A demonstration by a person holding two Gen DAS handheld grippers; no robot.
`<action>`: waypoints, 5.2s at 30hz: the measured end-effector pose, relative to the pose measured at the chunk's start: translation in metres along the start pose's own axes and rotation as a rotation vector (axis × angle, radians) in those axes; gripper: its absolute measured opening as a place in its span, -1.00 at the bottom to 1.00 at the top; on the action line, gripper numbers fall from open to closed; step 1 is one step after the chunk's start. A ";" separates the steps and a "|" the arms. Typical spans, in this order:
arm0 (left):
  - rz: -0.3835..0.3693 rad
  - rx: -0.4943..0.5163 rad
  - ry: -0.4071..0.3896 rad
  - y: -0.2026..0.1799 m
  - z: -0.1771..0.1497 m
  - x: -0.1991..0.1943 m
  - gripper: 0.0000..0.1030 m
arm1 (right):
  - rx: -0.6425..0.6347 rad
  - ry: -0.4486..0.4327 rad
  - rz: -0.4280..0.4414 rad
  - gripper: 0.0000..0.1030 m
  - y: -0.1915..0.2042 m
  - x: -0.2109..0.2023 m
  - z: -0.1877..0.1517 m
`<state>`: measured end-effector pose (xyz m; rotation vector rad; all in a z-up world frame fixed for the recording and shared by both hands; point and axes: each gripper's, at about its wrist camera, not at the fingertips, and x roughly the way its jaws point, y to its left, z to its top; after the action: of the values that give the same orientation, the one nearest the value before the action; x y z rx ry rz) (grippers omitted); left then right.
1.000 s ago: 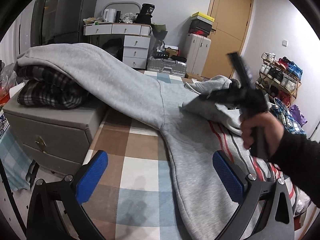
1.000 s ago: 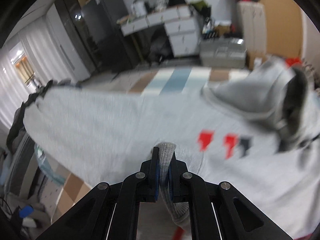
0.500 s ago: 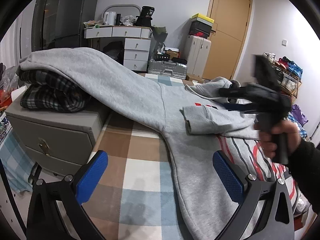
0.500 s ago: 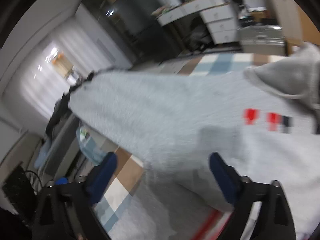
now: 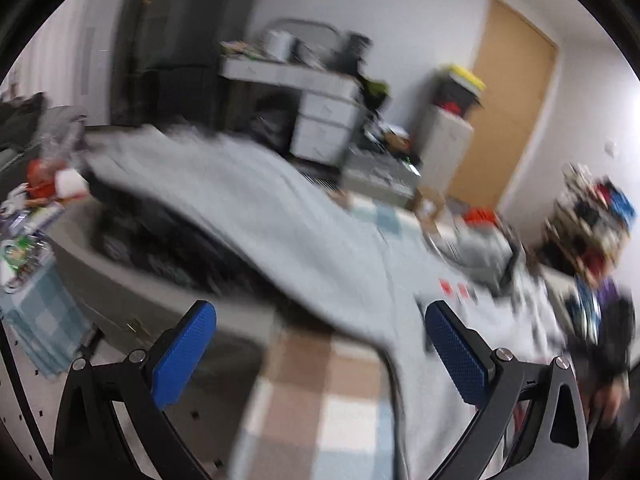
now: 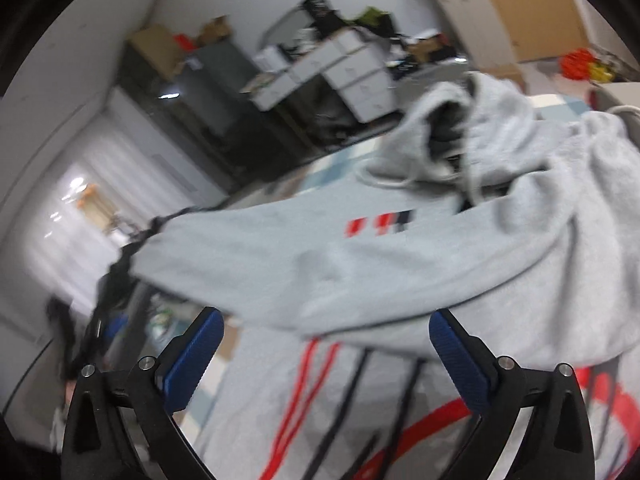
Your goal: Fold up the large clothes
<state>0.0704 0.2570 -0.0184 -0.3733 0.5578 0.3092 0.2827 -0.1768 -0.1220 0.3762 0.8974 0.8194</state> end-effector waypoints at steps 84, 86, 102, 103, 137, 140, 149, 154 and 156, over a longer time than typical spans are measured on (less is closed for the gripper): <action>-0.085 -0.313 -0.145 0.111 0.154 0.022 -0.88 | -0.160 -0.509 -0.425 1.00 0.075 -0.129 -0.072; -0.141 -0.273 -0.168 0.082 0.163 0.015 -0.88 | -0.157 -0.521 -0.414 1.00 0.070 -0.134 -0.071; -0.739 0.108 0.045 -0.267 0.110 0.078 -0.88 | -0.004 -0.634 -0.423 1.00 0.016 -0.196 -0.075; -0.764 0.135 0.083 -0.291 0.097 0.088 -0.88 | 0.011 -0.643 -0.435 1.00 0.009 -0.201 -0.078; -0.784 0.527 0.738 -0.438 -0.101 0.202 0.21 | 0.262 -0.577 -0.571 1.00 -0.079 -0.238 -0.124; -0.753 0.474 0.641 -0.399 -0.073 0.192 0.44 | 0.264 -0.569 -0.563 1.00 -0.074 -0.238 -0.121; -0.496 0.465 0.481 -0.275 -0.041 0.189 0.44 | 0.070 -0.471 -0.562 1.00 -0.033 -0.207 -0.069; -0.373 0.413 0.519 -0.228 -0.056 0.217 0.44 | -0.157 -0.343 -0.623 1.00 -0.005 -0.161 -0.010; -0.349 0.378 0.543 -0.215 -0.058 0.225 0.44 | -0.254 -0.271 -0.657 1.00 0.001 -0.129 0.014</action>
<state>0.3076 0.0833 -0.1353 -0.1767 1.0473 -0.2458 0.2472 -0.2738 -0.0434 -0.0412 0.5943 0.2569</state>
